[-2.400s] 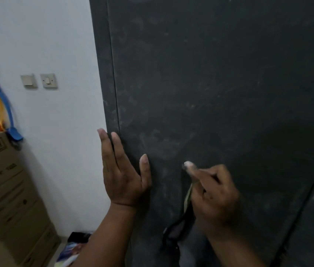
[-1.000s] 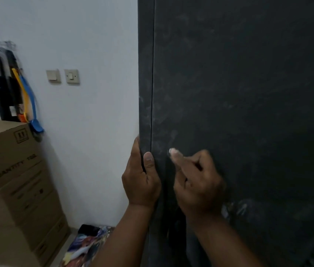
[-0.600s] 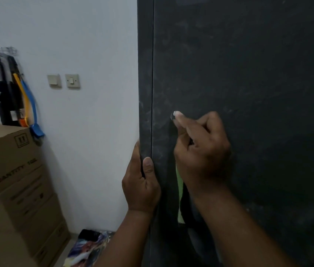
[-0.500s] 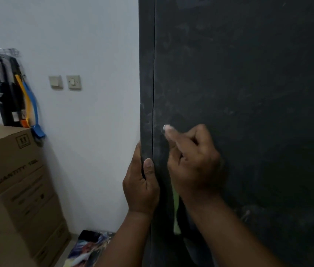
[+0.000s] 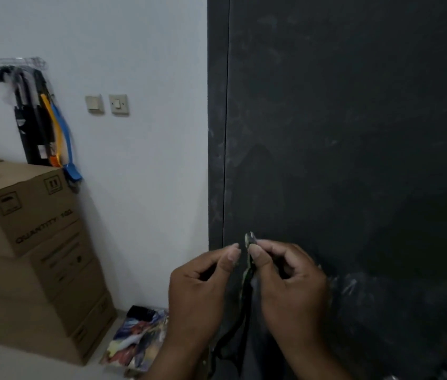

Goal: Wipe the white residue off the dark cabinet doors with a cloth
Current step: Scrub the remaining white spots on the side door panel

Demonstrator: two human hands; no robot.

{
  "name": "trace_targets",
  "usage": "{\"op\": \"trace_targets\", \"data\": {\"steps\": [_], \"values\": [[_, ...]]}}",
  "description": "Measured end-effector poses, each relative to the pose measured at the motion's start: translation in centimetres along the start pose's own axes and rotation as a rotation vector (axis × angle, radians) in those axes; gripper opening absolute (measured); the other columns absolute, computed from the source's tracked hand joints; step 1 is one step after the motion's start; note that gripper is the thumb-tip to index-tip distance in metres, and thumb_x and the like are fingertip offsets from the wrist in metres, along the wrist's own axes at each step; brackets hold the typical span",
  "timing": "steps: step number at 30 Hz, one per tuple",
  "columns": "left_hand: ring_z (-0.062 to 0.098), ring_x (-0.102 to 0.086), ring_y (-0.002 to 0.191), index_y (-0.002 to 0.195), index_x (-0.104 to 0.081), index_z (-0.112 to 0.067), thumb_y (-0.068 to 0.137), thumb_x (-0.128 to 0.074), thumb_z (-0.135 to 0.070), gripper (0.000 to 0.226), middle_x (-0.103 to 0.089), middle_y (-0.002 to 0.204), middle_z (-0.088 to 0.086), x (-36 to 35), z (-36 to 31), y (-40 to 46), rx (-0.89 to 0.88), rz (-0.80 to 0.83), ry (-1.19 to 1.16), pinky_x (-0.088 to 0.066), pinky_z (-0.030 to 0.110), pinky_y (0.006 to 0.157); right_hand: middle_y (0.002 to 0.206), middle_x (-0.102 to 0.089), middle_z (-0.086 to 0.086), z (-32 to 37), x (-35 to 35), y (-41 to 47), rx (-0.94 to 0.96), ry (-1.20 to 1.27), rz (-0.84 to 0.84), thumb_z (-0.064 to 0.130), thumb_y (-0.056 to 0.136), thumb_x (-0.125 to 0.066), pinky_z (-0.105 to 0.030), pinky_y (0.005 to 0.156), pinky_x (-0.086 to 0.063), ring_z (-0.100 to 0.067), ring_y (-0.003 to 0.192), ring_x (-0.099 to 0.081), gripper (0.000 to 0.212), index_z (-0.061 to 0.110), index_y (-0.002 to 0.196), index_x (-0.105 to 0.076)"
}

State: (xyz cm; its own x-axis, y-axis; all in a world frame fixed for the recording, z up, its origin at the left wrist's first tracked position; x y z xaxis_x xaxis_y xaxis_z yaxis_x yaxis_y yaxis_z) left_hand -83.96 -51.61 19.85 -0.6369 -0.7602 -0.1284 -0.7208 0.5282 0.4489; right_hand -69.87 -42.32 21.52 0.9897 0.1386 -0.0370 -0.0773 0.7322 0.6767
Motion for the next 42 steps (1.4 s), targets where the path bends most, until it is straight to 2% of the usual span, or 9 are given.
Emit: {"op": "trace_targets", "data": {"steps": [7, 11, 16, 23, 26, 29, 32, 37, 42], "values": [[0.002, -0.076, 0.096, 0.090, -0.081, -0.050, 0.072, -0.080, -0.033, 0.025, -0.080, 0.098, -0.012, -0.6, -2.7, -1.1, 0.022, 0.012, -0.123, -0.055, 0.010, 0.078, 0.102, -0.074, 0.013, 2.2, -1.1, 0.2, -0.014, 0.090, 0.263, 0.004, 0.096, -0.069, -0.022, 0.086, -0.056, -0.012, 0.101, -0.072, 0.028, 0.029, 0.103, -0.079], [0.007, -0.077, 0.091, 0.091, -0.085, -0.033, 0.074, -0.084, -0.026, 0.018, -0.081, 0.092, -0.009, 0.6, -3.3, -0.2, 0.014, -0.142, -0.111, -0.058, 0.015, 0.077, 0.103, -0.072, 0.014, 4.9, -1.5, 2.3, 0.190, -0.044, 0.458, 0.010, 0.094, -0.066, -0.029, 0.088, -0.056, -0.009, 0.100, -0.070, 0.025, 0.025, 0.106, -0.080], [0.000, -0.073, 0.085, 0.099, -0.080, -0.035, 0.087, -0.085, -0.021, 0.019, -0.077, 0.088, -0.015, 2.0, -8.9, 4.7, -0.326, -0.375, 0.167, -0.058, 0.015, 0.077, 0.122, -0.066, -0.005, 8.2, 1.5, 8.5, 0.626, -0.601, -0.055, 0.023, 0.088, -0.074, -0.052, 0.091, -0.046, -0.034, 0.116, -0.055, 0.025, 0.023, 0.112, -0.078], [0.021, -0.062, 0.075, 0.104, -0.082, -0.005, 0.094, -0.079, -0.009, 0.012, -0.067, 0.088, 0.012, -0.8, -9.7, 7.0, -0.779, -0.439, 0.535, -0.052, 0.026, 0.071, 0.150, -0.041, -0.002, 5.7, 0.9, 10.3, 0.854, -0.895, -0.170, 0.037, 0.100, -0.061, -0.048, 0.109, -0.033, -0.029, 0.141, -0.039, 0.039, 0.029, 0.138, -0.065], [0.018, -0.062, 0.075, 0.105, -0.081, -0.005, 0.093, -0.078, -0.009, 0.013, -0.068, 0.089, 0.009, -0.3, -5.2, 4.3, -0.774, -0.393, 0.566, -0.048, 0.015, 0.075, 0.153, -0.049, -0.006, 5.1, 0.7, 10.2, 0.892, -0.916, -0.214, 0.037, 0.099, -0.059, -0.048, 0.113, -0.032, -0.030, 0.145, -0.039, 0.045, 0.028, 0.143, -0.061], [0.016, -0.064, 0.075, 0.103, -0.080, -0.004, 0.087, -0.081, -0.004, 0.016, -0.069, 0.088, 0.006, 0.2, -2.3, 2.9, -0.681, -0.327, 0.551, -0.053, 0.022, 0.069, 0.154, -0.050, -0.009, 5.2, 0.8, 10.2, 0.904, -0.928, -0.226, 0.038, 0.099, -0.057, -0.048, 0.114, -0.033, -0.032, 0.146, -0.040, 0.048, 0.027, 0.145, -0.059], [0.015, -0.062, 0.072, 0.102, -0.081, -0.006, 0.087, -0.082, -0.004, 0.015, -0.070, 0.085, 0.006, 0.1, -4.0, 4.0, -0.691, -0.346, 0.517, -0.045, 0.010, 0.073, 0.154, -0.050, -0.008, 5.2, 0.8, 10.0, 0.906, -0.932, -0.234, 0.039, 0.098, -0.057, -0.049, 0.113, -0.037, -0.032, 0.145, -0.043, 0.048, 0.026, 0.145, -0.059], [0.017, -0.061, 0.074, 0.104, -0.081, -0.010, 0.094, -0.080, -0.017, 0.013, -0.069, 0.086, 0.006, -1.2, -10.5, 8.1, -0.748, -0.385, 0.464, -0.049, 0.025, 0.068, 0.153, -0.051, -0.008, 5.2, 0.8, 10.0, 0.908, -0.927, -0.239, 0.039, 0.098, -0.057, -0.049, 0.112, -0.039, -0.032, 0.144, -0.044, 0.048, 0.026, 0.144, -0.060], [0.016, -0.058, 0.073, 0.099, -0.081, -0.005, 0.093, -0.080, -0.013, 0.009, -0.065, 0.086, 0.006, -2.0, -9.7, 7.2, -0.798, -0.354, 0.510, -0.047, 0.020, 0.068, 0.154, -0.049, -0.008, 5.1, 0.8, 10.0, 0.907, -0.917, -0.239, 0.039, 0.097, -0.057, -0.049, 0.114, -0.038, -0.032, 0.146, -0.041, 0.049, 0.026, 0.145, -0.059]]}}
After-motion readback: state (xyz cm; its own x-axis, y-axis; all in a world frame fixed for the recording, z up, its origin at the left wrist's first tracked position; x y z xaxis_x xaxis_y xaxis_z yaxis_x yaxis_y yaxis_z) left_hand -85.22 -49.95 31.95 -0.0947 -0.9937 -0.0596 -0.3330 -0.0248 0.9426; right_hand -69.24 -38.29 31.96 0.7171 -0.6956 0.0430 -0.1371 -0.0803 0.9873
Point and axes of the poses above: each hand's wrist, its own y-axis towards the middle knuckle, its own x-axis out of the back of the hand, z = x × y, the point moved 7 cm from there along y, towards the middle knuckle
